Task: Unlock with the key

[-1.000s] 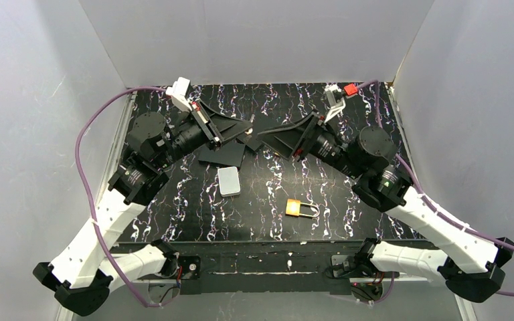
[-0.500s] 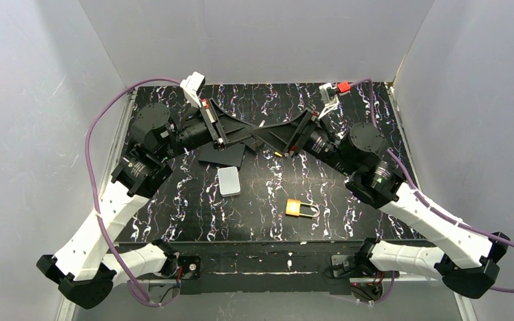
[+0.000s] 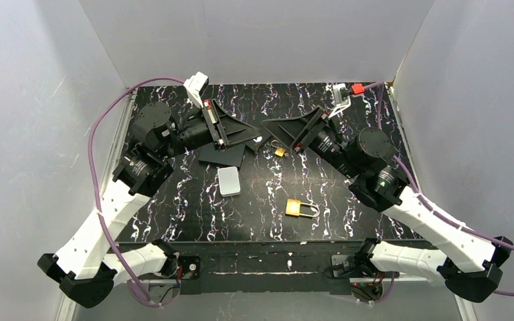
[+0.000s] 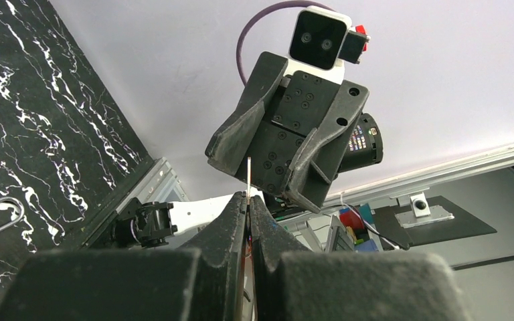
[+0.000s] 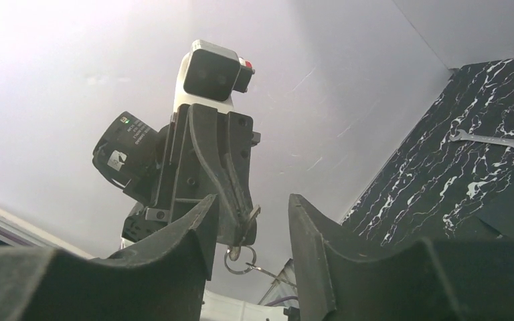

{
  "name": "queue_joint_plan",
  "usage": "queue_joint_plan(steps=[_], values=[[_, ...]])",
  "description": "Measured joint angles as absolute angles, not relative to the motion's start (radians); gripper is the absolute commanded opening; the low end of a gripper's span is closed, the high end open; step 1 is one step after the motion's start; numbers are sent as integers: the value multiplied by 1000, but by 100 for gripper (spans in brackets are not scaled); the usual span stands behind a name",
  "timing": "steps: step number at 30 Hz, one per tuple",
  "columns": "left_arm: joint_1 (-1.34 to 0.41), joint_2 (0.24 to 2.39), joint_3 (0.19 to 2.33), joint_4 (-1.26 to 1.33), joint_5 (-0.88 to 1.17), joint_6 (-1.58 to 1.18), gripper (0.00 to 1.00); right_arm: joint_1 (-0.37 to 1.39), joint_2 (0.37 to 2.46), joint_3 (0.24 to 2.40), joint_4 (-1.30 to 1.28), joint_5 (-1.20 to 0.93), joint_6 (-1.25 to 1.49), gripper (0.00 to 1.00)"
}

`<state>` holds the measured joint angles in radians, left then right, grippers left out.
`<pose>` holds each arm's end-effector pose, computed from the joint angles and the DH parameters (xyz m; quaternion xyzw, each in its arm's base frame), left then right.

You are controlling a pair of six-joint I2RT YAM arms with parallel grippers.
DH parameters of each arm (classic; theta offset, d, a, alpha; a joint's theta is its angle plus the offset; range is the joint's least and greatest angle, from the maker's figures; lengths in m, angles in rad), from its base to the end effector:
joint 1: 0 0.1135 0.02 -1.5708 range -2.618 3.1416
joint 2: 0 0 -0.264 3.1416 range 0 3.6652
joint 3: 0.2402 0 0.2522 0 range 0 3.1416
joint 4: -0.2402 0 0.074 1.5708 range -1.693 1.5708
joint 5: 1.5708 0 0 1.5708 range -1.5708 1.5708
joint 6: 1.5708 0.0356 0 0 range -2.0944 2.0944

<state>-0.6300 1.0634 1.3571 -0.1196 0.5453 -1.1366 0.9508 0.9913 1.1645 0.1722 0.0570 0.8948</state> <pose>0.1602 -0.1396 0.4907 0.0445 0.6511 -0.6799 0.3343 0.1234 0.1693 0.4728 0.0072 0.5753 0.6421 0.5067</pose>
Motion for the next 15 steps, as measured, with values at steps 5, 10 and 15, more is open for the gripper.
queue_joint_plan(steps=[5, 10, 15], values=[[-630, 1082, 1357, -105, 565, -1139, 0, 951, 1011, 1164, 192, 57, 905, 35], [-630, 1098, 1357, -99, 583, -1144, 0, 949, 1028, 1164, 200, 57, 915, 1], [-627, 1097, 1357, -83, 588, -1140, 7, 949, 1026, 1164, 212, 63, 944, 1]])
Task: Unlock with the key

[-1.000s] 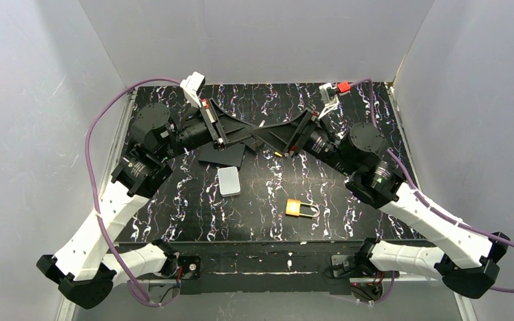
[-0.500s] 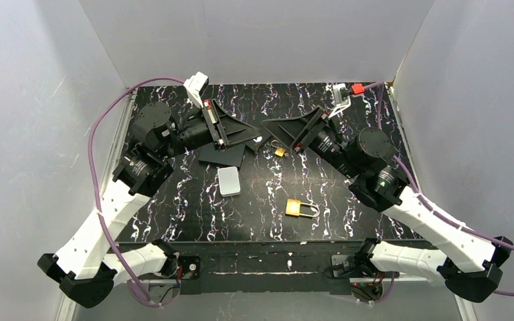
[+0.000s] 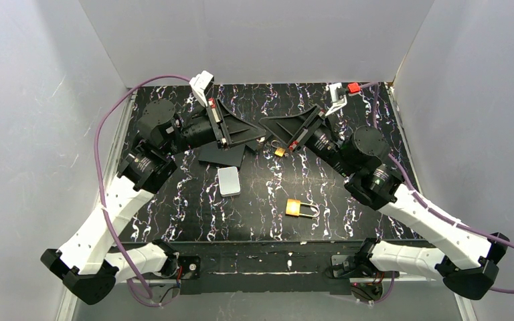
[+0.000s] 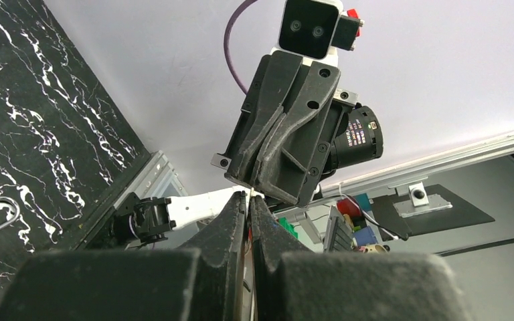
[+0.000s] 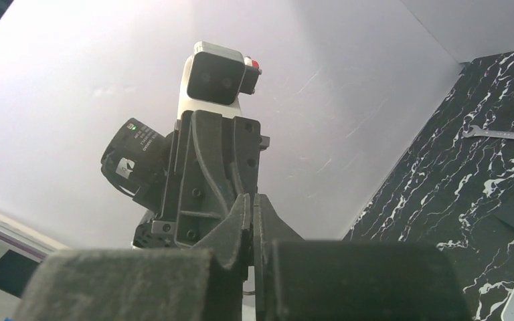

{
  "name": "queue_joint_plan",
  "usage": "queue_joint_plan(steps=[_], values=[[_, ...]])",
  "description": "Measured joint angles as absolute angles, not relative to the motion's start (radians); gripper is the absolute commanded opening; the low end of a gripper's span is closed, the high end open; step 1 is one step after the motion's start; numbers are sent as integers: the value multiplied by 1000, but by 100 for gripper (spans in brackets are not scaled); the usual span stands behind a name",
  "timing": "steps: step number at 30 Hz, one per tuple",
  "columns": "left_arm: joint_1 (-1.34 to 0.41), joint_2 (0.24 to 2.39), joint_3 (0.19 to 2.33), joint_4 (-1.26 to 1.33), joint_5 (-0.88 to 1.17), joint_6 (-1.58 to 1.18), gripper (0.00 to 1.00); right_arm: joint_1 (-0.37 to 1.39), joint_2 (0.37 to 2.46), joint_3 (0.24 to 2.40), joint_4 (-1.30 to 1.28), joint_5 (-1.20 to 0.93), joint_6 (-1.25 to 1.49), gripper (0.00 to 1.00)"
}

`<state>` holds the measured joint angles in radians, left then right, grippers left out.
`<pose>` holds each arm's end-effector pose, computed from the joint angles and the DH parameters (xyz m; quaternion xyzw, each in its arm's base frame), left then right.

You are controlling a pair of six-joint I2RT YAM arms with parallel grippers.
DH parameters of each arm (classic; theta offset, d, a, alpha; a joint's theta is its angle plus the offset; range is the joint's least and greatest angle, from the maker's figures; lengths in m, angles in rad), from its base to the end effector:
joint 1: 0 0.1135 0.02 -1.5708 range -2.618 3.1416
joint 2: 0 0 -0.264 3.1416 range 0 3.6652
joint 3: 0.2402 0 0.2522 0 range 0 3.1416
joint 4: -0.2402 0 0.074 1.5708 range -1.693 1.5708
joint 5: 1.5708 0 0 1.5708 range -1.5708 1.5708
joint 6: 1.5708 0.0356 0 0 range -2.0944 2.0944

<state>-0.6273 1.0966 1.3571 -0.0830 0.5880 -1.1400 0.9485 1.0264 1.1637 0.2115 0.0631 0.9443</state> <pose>0.1687 -0.1467 0.4877 0.0593 0.6504 -0.6854 0.3219 0.1304 0.1780 0.4697 0.0246 0.5735 0.6536 0.4933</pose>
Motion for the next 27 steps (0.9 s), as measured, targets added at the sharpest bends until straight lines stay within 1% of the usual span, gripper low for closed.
queue_joint_plan(steps=[3, 4, 5, 8, 19, 23, 27], values=[[-627, 1095, 1356, -83, 580, -1139, 40, 950, 1021, 1162, 212, 78, 962, 1], [-627, 1095, 1354, -80, 575, -1142, 45, 951, 1016, 1159, 211, 88, 963, 1], [-625, 1093, 1349, -75, 568, -1147, 47, 951, 1010, 1153, 212, 99, 966, 1], [-623, 1077, 1324, -52, 553, -1165, 48, 949, 992, 1122, 211, 141, 982, 1], [-623, 1065, 1282, 11, 521, -1199, 40, 949, 996, 1114, 205, 204, 1005, 1], [-623, 1066, 1282, 15, 520, -1202, 41, 949, 997, 1114, 205, 212, 1015, 1], [-623, 1069, 1281, 15, 520, -1202, 45, 949, 1006, 1114, 212, 211, 1018, 1]])
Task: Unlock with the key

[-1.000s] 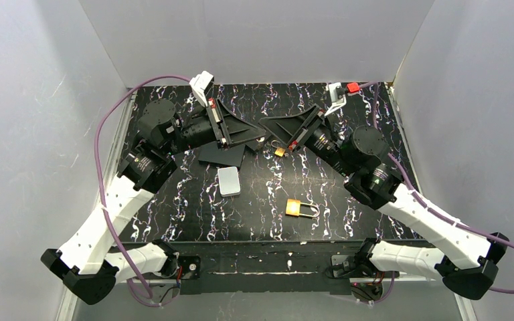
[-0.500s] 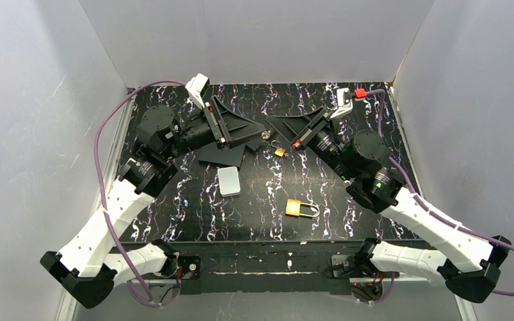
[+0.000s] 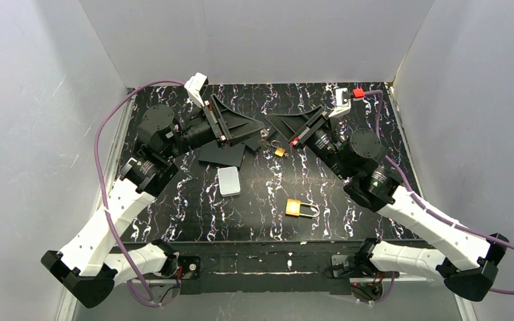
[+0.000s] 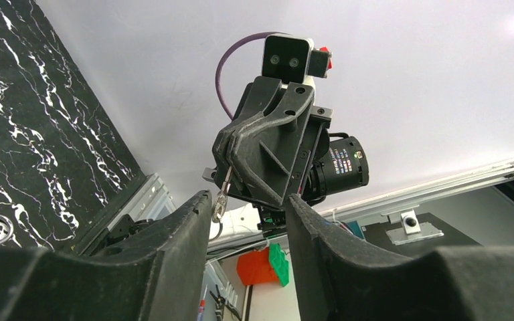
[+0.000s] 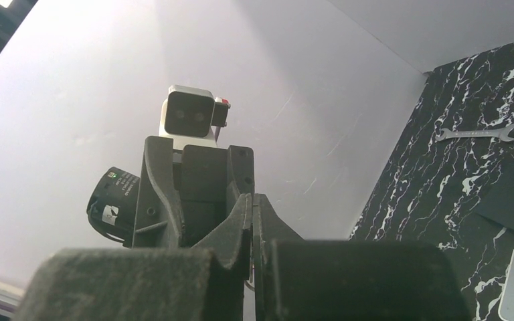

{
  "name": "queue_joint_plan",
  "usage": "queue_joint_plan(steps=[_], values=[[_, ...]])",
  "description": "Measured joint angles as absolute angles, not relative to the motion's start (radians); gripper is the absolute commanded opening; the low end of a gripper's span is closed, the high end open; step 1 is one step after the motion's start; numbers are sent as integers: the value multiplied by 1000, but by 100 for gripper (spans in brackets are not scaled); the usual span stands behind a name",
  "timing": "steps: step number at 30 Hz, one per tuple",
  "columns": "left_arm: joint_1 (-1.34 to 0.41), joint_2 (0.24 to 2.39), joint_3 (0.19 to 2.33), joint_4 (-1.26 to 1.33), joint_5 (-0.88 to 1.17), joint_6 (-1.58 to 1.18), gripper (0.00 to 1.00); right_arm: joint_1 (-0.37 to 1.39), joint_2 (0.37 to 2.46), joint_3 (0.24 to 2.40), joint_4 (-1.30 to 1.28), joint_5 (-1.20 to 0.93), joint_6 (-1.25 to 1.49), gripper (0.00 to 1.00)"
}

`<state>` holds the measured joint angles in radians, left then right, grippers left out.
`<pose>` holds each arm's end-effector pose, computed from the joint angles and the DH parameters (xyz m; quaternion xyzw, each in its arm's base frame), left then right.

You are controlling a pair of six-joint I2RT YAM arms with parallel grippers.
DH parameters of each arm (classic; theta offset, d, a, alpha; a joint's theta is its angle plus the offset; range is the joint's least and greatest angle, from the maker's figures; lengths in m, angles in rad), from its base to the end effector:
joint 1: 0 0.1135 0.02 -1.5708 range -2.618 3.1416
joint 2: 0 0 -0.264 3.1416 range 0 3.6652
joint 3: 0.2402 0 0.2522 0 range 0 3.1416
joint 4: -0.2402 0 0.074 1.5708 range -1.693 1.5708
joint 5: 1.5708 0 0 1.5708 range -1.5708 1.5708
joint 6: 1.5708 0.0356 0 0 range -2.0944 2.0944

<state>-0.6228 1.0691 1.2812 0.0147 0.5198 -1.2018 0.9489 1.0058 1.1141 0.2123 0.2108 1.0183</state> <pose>0.1701 -0.1439 0.4788 0.0210 0.6340 -0.6961 0.3363 0.1336 0.1736 0.4569 0.1055 0.5786 0.6372 0.4980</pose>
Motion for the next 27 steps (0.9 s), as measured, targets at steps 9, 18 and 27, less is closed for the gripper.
queue_joint_plan(steps=[9, 18, 27], values=[[-623, 1074, 1268, 14, 514, -1205, 38, 949, 1022, 1114, 214, 211, 1023, 1], [-623, 1074, 1249, 14, 514, -1209, 7, 949, 1024, 1114, 221, 215, 1034, 1], [-622, 1073, 1254, -25, 493, -1199, 0, 949, 1022, 1100, 238, 218, 1047, 1]])
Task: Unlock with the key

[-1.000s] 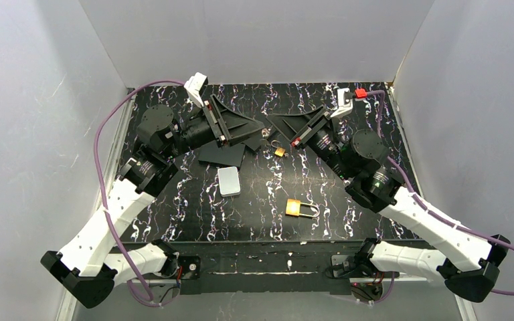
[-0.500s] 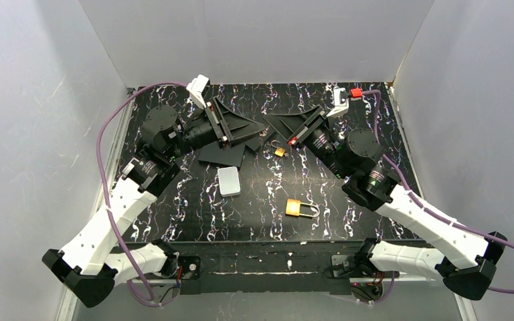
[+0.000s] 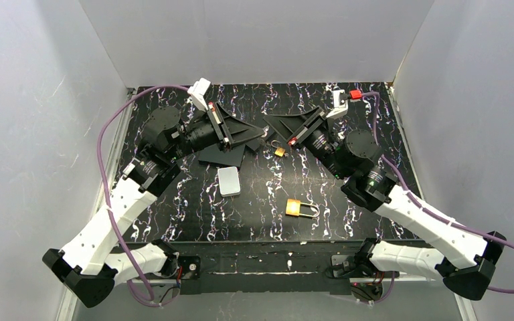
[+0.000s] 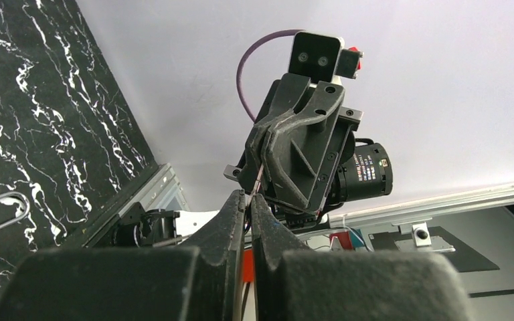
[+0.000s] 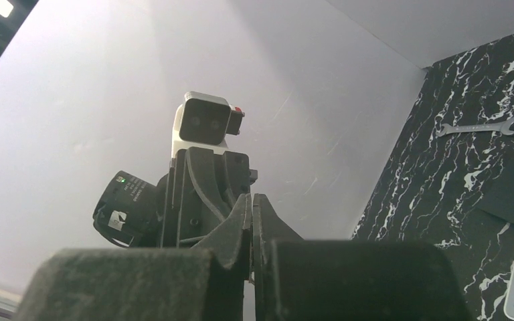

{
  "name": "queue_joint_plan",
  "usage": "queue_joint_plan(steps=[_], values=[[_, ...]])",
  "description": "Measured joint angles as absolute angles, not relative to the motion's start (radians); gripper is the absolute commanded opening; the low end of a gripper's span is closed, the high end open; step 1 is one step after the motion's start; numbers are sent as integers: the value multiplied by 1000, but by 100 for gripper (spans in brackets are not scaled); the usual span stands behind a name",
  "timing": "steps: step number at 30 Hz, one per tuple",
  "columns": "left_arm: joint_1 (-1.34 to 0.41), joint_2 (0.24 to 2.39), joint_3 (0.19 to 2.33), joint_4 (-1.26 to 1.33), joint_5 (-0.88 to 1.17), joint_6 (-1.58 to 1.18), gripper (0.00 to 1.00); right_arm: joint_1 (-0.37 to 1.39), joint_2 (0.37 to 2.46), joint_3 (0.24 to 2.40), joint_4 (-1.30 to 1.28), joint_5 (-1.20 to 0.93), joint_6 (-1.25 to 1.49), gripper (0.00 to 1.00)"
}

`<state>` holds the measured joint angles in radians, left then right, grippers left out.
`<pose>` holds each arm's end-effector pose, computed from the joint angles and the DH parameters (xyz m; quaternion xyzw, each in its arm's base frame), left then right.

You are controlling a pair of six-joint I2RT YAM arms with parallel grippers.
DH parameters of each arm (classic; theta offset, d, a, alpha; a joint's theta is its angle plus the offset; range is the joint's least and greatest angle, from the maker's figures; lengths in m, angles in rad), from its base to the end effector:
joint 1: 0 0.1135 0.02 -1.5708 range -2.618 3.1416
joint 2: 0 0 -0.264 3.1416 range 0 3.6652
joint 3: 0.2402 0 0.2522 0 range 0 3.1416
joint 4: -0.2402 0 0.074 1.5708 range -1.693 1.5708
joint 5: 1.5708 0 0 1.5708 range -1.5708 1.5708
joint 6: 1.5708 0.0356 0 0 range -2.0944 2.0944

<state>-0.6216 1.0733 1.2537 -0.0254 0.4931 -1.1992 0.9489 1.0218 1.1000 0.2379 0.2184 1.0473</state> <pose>0.1758 -0.1467 0.4647 -0.0018 0.6573 -0.6792 0.3266 0.1374 0.1785 0.4515 0.1168 0.5785 0.6417 0.4899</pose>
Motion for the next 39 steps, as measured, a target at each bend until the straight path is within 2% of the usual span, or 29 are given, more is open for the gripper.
queue_joint_plan(steps=[1, 5, 6, 7, 14, 20, 28, 33, 39], values=[[-622, 1073, 1254, -36, 490, -1197, 0, 949, 1021, 1096, 236, 219, 1047, 6], [-622, 1074, 1257, -67, 482, -1198, 0, 949, 1015, 1091, 207, 218, 1040, 62], [-622, 1074, 1259, -81, 476, -1198, 0, 948, 1010, 1090, 194, 215, 1032, 71], [-622, 1074, 1261, -99, 470, -1198, 0, 949, 1004, 1090, 176, 214, 1023, 75], [-608, 1086, 1285, -217, 451, -1193, 0, 949, 926, 1092, 18, 284, 964, 83], [-573, 1090, 1291, -286, 458, -1168, 0, 949, 921, 1183, -282, 417, 933, 85], [-531, 1117, 1345, -476, 477, -1087, 0, 948, 1044, 1361, -616, 423, 913, 84], [-531, 1184, 1430, -717, 428, -982, 0, 912, 1146, 1434, -807, 414, 957, 91], [-531, 1229, 1435, -916, 358, -890, 0, 764, 1245, 1420, -978, 304, 999, 97]])
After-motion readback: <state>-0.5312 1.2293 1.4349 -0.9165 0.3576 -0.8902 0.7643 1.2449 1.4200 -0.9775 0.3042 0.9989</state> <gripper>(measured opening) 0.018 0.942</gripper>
